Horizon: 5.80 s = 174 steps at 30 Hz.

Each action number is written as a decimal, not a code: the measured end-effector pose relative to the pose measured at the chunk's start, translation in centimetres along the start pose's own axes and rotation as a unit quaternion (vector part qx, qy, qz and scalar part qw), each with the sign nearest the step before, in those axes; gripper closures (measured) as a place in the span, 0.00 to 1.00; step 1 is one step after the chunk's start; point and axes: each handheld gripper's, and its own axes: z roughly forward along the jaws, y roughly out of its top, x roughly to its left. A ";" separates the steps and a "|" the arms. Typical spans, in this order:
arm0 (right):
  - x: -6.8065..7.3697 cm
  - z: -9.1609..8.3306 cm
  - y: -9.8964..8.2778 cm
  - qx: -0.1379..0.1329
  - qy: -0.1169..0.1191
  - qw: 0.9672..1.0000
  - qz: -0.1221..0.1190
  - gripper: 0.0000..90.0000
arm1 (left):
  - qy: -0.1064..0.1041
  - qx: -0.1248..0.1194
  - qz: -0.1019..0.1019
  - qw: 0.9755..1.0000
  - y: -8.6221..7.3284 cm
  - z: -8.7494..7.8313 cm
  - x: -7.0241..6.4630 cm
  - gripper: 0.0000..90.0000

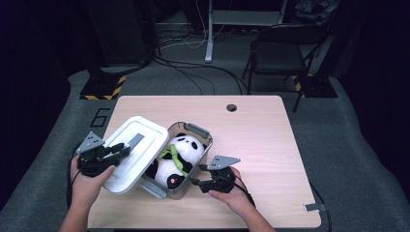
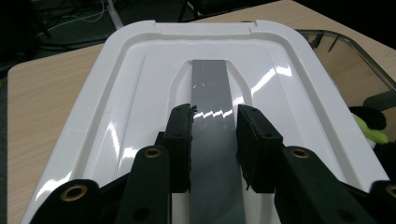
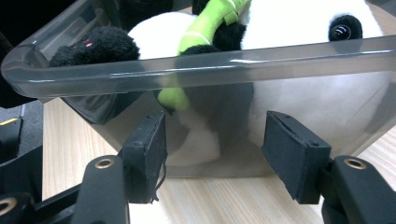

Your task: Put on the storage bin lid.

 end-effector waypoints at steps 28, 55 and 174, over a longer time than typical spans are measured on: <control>-0.1 0.2 0.5 -0.009 0.000 1.000 0.000 0.43 | -0.017 0.011 0.013 1.000 1.6 4.5 -2.9 0.74; -0.4 -3.6 -1.4 -0.026 -0.053 0.998 0.028 0.44 | -0.057 0.036 0.066 0.996 3.0 8.4 -6.4 0.74; -0.5 -0.8 4.4 -0.075 -0.040 0.996 0.004 0.40 | -0.055 0.020 -0.030 0.998 -2.9 2.3 0.4 0.51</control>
